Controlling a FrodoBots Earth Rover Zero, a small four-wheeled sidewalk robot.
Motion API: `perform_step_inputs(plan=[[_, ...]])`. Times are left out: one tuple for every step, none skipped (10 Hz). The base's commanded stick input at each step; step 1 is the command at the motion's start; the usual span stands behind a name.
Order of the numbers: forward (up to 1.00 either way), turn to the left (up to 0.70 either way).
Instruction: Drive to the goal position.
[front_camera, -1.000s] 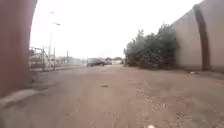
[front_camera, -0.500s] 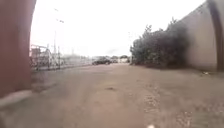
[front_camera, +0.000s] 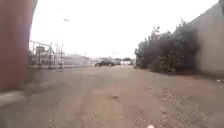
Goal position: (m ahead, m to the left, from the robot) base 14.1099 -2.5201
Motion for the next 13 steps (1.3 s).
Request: perform_step_inputs(plan=[[0.70,0.00],[0.70,0.00],[0.70,0.00],[0.70,0.00],[0.70,0.00],[0.70,0.00],[0.70,0.00],[0.70,0.00],[0.70,0.00],[0.70,-0.02],[0.70,-0.14],[0.70,0.00],[0.70,0.00]])
